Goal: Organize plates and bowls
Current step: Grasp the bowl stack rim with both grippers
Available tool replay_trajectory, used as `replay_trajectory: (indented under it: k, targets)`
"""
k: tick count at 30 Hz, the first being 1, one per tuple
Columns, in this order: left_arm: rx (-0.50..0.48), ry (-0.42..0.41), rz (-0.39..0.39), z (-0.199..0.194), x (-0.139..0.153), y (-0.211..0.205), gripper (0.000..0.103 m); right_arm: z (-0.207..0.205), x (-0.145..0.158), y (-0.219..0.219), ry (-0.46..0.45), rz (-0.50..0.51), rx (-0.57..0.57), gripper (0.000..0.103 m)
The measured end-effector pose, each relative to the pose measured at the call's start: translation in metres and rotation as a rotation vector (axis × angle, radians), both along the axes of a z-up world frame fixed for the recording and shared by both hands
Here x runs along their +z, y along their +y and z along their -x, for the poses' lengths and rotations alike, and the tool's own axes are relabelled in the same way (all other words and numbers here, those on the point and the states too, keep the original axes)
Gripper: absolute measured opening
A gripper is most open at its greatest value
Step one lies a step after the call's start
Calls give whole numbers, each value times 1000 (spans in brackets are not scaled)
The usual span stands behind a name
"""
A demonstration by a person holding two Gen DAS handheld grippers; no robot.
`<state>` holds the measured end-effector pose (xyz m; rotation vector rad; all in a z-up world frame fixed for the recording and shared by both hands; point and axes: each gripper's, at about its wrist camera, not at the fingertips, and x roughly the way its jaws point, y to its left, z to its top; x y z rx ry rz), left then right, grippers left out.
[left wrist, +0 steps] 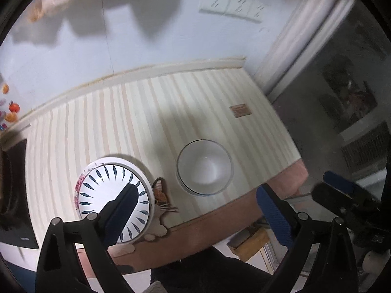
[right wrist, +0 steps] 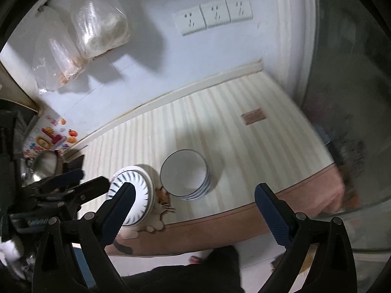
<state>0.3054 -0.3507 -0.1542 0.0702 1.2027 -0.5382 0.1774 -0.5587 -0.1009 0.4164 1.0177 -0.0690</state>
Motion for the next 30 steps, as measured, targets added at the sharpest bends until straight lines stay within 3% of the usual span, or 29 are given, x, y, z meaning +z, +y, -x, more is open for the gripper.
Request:
replay_trajectory:
  k: [4, 11, 18, 21, 23, 27, 29, 30]
  targets:
    - [25, 85, -29, -33, -44, -10, 99, -23, -53, -23, 35, -182, 25, 100]
    - [60, 288, -46, -87, -129, -29, 99, -70, -174, -50, 161, -426, 44, 100]
    - [35, 463, 17, -113, -188, -45, 92, -106, -251, -49, 200, -534, 90, 98]
    - [6, 530, 22, -114, -206, -52, 74, -120, -277, -46, 232, -608, 102, 87]
    - [-17, 564, 17, -110, -216, -55, 56, -129, -291, -42, 261, -624, 112, 76]
    - [-20, 550, 21, -107, -216, -55, 55, -139, -312, -34, 311, -630, 130, 68]
    - [-9, 546, 25, -106, -215, -53, 55, -143, -319, -33, 332, -625, 124, 54]
    - [0, 544, 30, -107, -215, -50, 55, -145, -322, -34, 344, -620, 115, 53]
